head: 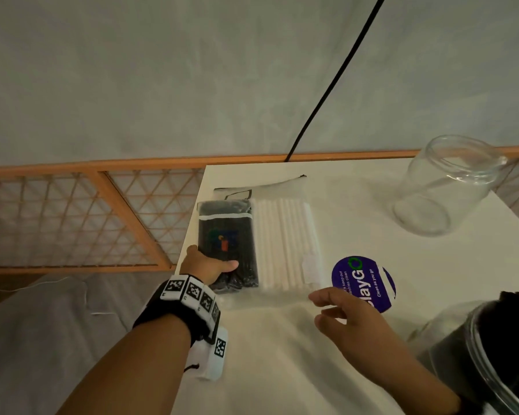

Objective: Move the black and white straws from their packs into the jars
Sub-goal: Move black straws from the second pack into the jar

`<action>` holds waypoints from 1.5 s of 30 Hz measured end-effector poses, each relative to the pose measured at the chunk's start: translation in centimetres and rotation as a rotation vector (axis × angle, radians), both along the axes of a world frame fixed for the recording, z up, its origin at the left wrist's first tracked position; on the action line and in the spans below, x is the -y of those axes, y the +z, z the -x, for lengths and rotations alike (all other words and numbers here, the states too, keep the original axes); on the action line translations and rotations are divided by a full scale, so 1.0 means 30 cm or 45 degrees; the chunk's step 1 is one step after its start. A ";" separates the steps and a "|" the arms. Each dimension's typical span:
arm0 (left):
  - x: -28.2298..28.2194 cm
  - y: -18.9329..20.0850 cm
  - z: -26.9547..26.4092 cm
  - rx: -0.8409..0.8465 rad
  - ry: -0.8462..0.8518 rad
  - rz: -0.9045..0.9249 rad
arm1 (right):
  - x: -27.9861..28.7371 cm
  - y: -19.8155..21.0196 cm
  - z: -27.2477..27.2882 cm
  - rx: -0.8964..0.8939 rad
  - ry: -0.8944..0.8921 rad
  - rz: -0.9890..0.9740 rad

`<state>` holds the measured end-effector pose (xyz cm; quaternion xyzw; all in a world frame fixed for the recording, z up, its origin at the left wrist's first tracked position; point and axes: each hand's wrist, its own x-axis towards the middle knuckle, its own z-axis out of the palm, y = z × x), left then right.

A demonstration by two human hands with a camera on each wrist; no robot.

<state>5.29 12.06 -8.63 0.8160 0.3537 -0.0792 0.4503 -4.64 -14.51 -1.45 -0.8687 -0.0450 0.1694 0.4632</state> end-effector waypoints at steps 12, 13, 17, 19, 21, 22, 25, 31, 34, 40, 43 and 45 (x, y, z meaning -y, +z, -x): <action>0.046 0.074 0.179 0.255 0.018 0.486 | -0.010 -0.001 0.005 -0.060 -0.060 -0.004; 0.066 0.086 0.211 0.303 -0.004 0.517 | -0.014 0.007 0.004 -0.042 -0.069 -0.010; 0.172 0.176 0.366 0.511 -0.168 0.608 | -0.019 0.054 0.006 0.050 -0.096 -0.062; 0.221 0.217 0.445 0.571 -0.282 0.684 | -0.008 0.083 0.016 0.059 -0.144 -0.164; 0.258 0.240 0.511 0.600 -0.406 0.758 | 0.008 0.108 0.033 -0.001 -0.196 -0.365; 0.272 0.245 0.534 0.599 -0.452 0.786 | 0.018 0.114 0.042 -0.031 -0.205 -0.457; 0.296 0.246 0.564 0.593 -0.545 0.828 | 0.054 0.133 0.083 0.056 -0.181 -0.516; 0.380 0.288 0.613 0.801 -0.474 0.766 | 0.119 0.144 0.175 0.141 -0.043 -0.483; 0.415 0.285 0.632 0.799 -0.526 0.680 | 0.149 0.118 0.194 0.154 -0.086 -0.473; 0.439 0.249 0.659 0.764 -0.566 0.678 | 0.198 0.072 0.227 0.128 -0.105 -0.463; 0.449 0.238 0.667 0.718 -0.575 0.684 | 0.219 0.051 0.235 0.074 -0.090 -0.399; 0.455 0.227 0.673 0.684 -0.601 0.670 | 0.234 0.040 0.240 0.013 -0.075 -0.397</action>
